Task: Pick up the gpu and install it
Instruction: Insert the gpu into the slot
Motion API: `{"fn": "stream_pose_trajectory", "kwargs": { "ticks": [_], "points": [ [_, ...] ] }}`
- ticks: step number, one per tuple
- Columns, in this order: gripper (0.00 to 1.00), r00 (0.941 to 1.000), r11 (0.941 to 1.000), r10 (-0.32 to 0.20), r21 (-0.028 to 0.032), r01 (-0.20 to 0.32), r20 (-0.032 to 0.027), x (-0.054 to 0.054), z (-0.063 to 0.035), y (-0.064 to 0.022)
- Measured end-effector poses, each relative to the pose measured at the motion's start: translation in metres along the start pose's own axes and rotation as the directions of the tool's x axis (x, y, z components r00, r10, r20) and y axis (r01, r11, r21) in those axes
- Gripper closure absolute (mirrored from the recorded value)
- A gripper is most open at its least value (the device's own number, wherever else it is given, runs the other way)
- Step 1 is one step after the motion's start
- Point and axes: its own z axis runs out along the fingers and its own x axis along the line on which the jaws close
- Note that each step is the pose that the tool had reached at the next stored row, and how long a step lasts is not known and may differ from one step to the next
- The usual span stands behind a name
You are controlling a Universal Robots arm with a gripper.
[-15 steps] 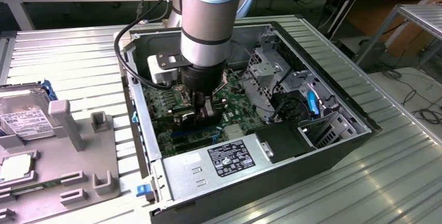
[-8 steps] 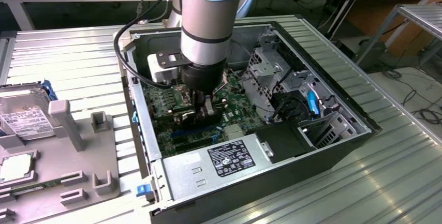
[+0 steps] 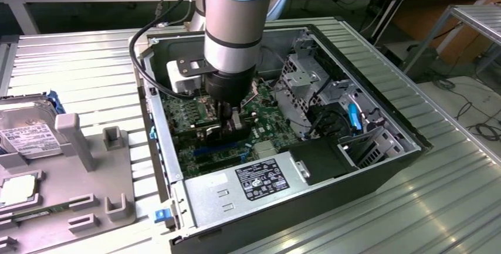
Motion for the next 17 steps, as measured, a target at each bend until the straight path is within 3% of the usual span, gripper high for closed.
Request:
{"fn": "stream_pose_trajectory", "kwargs": {
  "ticks": [17],
  "points": [
    [0.73, 1.0000, 1.0000, 0.000, 0.0003, 0.000, -0.0016, 0.0002, 0.0024, 0.0029]
  ]
}}
